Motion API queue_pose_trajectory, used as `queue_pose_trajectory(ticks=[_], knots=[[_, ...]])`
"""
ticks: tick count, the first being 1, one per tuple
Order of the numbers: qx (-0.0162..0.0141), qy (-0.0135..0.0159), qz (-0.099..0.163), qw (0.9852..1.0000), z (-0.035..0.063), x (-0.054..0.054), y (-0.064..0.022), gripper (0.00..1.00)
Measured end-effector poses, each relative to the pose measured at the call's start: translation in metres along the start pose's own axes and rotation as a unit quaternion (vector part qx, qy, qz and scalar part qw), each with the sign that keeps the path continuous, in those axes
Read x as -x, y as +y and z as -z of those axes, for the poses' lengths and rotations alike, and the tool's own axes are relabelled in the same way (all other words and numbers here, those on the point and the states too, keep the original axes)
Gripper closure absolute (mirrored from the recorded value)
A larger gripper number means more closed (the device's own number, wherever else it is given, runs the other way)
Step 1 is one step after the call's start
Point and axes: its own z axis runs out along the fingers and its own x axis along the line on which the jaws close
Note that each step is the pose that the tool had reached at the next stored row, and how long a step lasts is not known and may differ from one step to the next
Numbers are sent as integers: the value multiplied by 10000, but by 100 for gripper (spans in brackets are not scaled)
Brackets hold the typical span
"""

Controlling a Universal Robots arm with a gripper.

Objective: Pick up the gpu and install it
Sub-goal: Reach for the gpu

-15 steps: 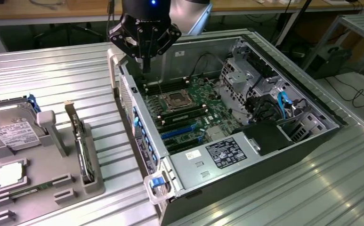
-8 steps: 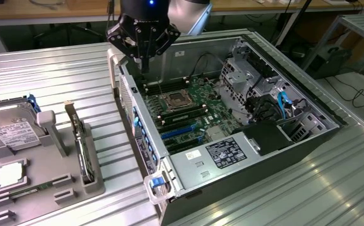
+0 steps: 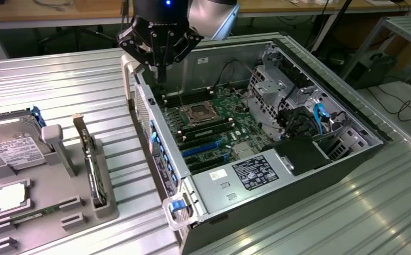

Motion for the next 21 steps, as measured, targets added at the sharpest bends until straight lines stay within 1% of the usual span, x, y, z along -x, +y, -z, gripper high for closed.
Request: queue_pose_trajectory(ticks=[21], knots=[[0,0,0,10000,3,-113,-11,89]])
